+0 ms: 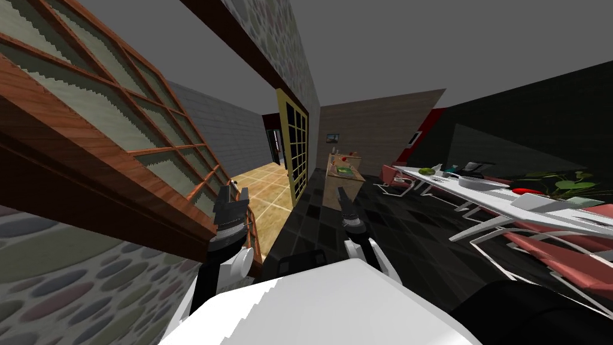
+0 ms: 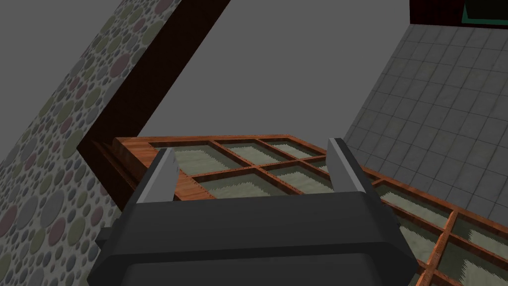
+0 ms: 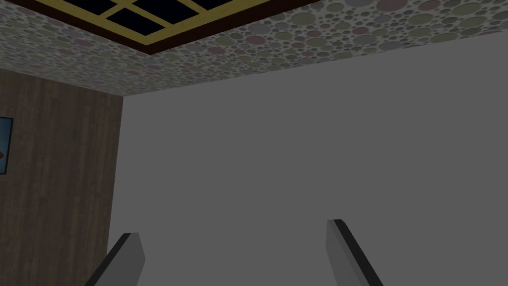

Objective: Push the door open

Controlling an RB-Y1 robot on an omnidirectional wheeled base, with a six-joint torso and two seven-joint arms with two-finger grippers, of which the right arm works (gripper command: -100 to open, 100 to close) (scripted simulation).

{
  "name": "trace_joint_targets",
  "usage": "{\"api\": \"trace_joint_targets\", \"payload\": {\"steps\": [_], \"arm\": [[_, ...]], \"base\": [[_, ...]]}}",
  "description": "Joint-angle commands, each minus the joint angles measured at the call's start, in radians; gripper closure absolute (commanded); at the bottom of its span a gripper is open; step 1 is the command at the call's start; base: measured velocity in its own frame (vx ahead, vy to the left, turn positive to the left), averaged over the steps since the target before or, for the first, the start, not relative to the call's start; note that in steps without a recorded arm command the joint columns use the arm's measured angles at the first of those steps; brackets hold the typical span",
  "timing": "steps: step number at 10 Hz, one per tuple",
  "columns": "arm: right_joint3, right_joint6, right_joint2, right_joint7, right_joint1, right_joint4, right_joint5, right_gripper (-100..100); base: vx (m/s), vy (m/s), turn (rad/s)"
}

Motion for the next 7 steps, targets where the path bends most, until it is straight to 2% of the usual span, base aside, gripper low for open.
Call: {"api": "trace_joint_targets", "payload": {"steps": [1,7], "arm": [[0.005,-0.016,-0.003,0.034,0.004,0.028,0.022,-100],[0.013,-0.088,-0.019,0.159,0.028,0.154,0.103,-100]], "base": [[0.166,-0.012,0.083],[0.196,-0.022,0.090]]}}
